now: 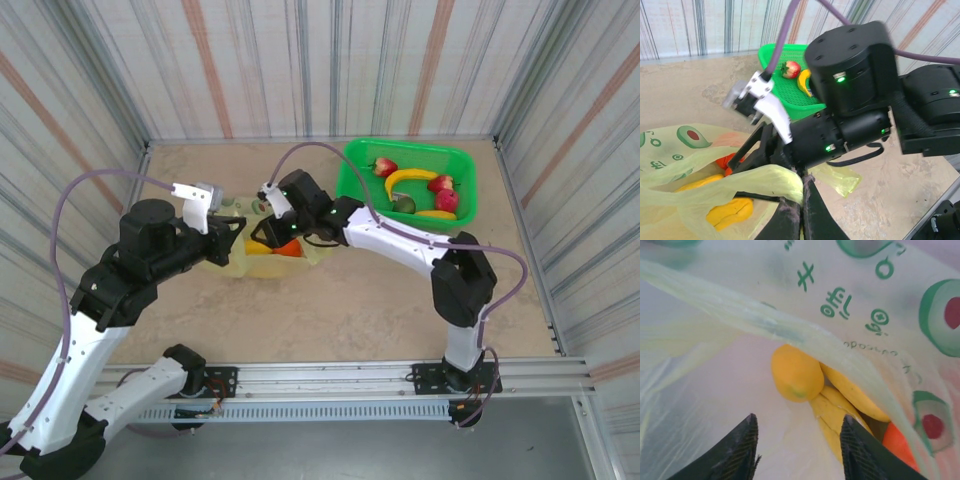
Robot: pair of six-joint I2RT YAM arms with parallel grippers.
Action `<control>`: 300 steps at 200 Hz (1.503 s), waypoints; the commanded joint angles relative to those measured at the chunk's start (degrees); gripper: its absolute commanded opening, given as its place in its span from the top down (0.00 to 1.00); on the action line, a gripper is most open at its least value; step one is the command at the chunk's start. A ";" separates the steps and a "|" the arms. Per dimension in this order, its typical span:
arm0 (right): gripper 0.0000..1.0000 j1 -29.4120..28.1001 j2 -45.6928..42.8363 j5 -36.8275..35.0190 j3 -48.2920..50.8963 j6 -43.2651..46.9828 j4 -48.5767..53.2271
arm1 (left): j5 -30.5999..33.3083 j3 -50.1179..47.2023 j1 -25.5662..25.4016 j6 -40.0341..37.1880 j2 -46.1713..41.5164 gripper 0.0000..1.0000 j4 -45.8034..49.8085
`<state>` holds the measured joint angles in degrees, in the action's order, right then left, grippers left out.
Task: Place the fake fruits into the plastic bag and tie a complex knot
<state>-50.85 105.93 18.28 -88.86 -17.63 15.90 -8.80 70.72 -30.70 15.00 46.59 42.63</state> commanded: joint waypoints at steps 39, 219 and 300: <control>0.67 1.50 -9.42 1.11 4.98 -0.82 -3.66 | 1.08 0.03 0.64 -0.68 -0.45 1.00 -0.29; 0.45 34.10 -12.73 -17.83 9.36 -8.08 14.67 | -2.16 1.62 0.61 -0.68 1.08 1.00 -2.00; 0.22 41.82 6.78 -40.81 -11.33 -8.10 37.08 | -5.45 -0.45 0.62 -1.12 1.91 1.00 -5.15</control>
<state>-9.89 107.87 -12.71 -94.37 -26.15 43.11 -11.92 70.89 -30.44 14.81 48.34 40.01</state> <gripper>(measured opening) 0.780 0.058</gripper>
